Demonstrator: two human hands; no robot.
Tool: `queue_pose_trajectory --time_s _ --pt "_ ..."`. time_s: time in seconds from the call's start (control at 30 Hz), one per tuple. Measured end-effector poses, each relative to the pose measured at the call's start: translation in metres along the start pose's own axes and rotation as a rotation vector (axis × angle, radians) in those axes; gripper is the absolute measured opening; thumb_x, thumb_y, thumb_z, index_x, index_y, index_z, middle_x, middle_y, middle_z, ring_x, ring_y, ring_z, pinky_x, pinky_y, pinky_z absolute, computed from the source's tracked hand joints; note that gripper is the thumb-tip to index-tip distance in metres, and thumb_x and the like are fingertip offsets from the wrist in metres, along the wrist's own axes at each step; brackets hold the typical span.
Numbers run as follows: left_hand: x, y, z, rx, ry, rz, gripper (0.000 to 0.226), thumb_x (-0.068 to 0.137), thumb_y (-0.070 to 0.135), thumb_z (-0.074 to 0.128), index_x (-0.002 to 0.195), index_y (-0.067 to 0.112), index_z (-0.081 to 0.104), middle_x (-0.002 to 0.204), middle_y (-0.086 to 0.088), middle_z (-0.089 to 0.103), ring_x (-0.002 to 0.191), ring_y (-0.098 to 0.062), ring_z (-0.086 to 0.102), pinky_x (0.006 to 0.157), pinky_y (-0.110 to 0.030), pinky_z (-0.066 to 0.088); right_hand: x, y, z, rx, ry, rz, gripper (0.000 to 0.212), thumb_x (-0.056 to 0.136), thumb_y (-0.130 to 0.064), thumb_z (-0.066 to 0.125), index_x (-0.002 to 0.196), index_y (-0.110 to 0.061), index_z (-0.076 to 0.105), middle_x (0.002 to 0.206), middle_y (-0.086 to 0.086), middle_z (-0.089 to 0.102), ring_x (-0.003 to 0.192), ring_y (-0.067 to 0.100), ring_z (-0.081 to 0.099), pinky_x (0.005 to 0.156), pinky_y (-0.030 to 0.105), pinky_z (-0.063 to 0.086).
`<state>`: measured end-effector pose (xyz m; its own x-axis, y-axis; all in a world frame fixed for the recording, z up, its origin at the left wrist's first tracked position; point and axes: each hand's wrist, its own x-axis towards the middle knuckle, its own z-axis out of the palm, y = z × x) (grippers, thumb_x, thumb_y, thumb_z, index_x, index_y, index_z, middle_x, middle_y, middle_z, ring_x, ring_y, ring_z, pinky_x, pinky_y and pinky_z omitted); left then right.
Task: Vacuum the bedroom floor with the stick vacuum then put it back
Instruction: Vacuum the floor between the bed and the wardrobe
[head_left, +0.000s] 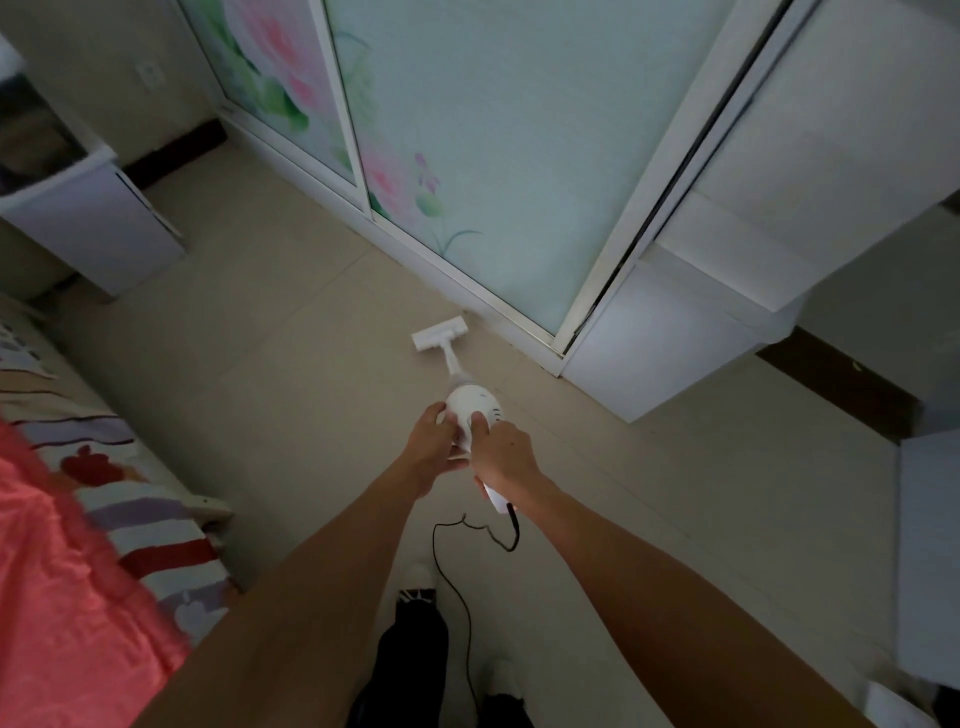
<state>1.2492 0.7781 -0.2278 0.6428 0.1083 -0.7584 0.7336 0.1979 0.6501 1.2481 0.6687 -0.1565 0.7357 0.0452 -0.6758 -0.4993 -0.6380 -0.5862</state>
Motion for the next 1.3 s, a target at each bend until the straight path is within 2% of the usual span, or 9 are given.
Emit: queue_pose_trajectory --time_s 0.1,0.23,0.47,0.6,0.67,0.8,0.9,1.1,1.3 --pt "0.024 0.021 -0.010 0.021 0.000 -0.007 0.046 0.104 0.020 0.037 0.150 0.019 0.035 0.129 -0.017 0.058 0.112 -0.039 0.066 0.097 -0.053 0.054 0.024 -0.020 0.005 -0.136 0.052 -0.017 0.054 0.098 -0.021 0.049 0.145 -0.001 0.031 0.134 0.028 0.050 0.112 0.037 0.056 0.093 0.040 0.046" --pt "0.049 0.041 -0.023 0.052 -0.007 -0.013 0.043 0.105 0.023 0.038 0.148 0.019 0.039 0.127 -0.014 0.058 0.110 -0.037 0.067 0.097 -0.052 0.055 0.046 -0.043 0.012 -0.059 0.014 0.076 0.047 0.102 -0.033 0.037 0.128 0.003 0.049 0.122 0.030 0.060 0.083 0.031 0.059 0.065 0.032 0.048" --pt "0.066 0.056 -0.030 0.093 -0.035 -0.024 0.046 0.104 0.024 0.037 0.150 0.020 0.036 0.126 -0.012 0.057 0.111 -0.036 0.066 0.098 -0.052 0.054 0.066 -0.057 0.017 -0.168 0.071 0.060 0.062 0.095 -0.018 0.055 0.147 -0.005 0.023 0.131 0.027 0.051 0.116 0.038 0.055 0.093 0.041 0.044" --pt "0.061 0.054 -0.027 0.085 -0.032 -0.023 0.046 0.104 0.023 0.041 0.149 0.019 0.039 0.126 -0.010 0.057 0.112 -0.035 0.066 0.097 -0.051 0.054 0.056 -0.055 0.014 -0.110 0.045 0.089 0.050 0.099 -0.024 0.046 0.143 -0.002 0.035 0.119 0.025 0.056 0.100 0.035 0.062 0.085 0.043 0.054" --pt "0.056 0.051 -0.023 0.094 -0.033 -0.025 0.046 0.103 0.022 0.042 0.148 0.018 0.040 0.131 -0.012 0.057 0.111 -0.035 0.066 0.097 -0.052 0.055 0.051 -0.048 0.011 -0.001 0.056 0.111 0.047 0.101 -0.021 0.043 0.145 -0.007 0.034 0.124 0.024 0.054 0.099 0.033 0.060 0.075 0.031 0.057" --pt "0.036 0.035 -0.005 0.124 -0.028 -0.014 0.046 0.102 0.024 0.041 0.148 0.017 0.042 0.134 -0.014 0.057 0.111 -0.036 0.067 0.095 -0.054 0.055 0.029 -0.023 -0.006 0.090 -0.030 0.089 0.048 0.102 -0.036 0.034 0.123 0.001 0.056 0.079 0.008 0.056 0.062 0.021 0.054 0.048 0.031 0.043" --pt "0.016 0.016 0.015 0.110 -0.008 -0.004 0.046 0.100 0.024 0.041 0.145 0.017 0.045 0.131 -0.015 0.060 0.108 -0.036 0.068 0.093 -0.054 0.057 0.009 -0.001 -0.021 0.107 -0.049 0.082 0.051 0.101 -0.039 0.032 0.118 0.001 0.059 0.071 0.003 0.051 0.057 0.018 0.049 0.047 0.028 0.037" --pt "-0.027 -0.041 0.061 0.038 0.040 -0.012 0.044 0.099 0.022 0.045 0.143 0.016 0.048 0.126 -0.015 0.061 0.107 -0.037 0.069 0.093 -0.055 0.056 -0.034 0.060 -0.049 0.065 -0.095 0.041 0.048 0.102 -0.035 0.032 0.119 0.002 0.058 0.081 0.009 0.058 0.075 0.026 0.055 0.054 0.028 0.043" --pt "-0.069 -0.081 0.095 0.034 0.059 -0.029 0.041 0.102 0.021 0.041 0.142 0.015 0.046 0.118 -0.013 0.060 0.107 -0.039 0.068 0.092 -0.049 0.057 -0.067 0.111 -0.060 0.098 -0.086 0.043 0.047 0.103 -0.033 0.032 0.122 0.003 0.055 0.118 0.022 0.063 0.109 0.040 0.062 0.061 0.029 0.042"
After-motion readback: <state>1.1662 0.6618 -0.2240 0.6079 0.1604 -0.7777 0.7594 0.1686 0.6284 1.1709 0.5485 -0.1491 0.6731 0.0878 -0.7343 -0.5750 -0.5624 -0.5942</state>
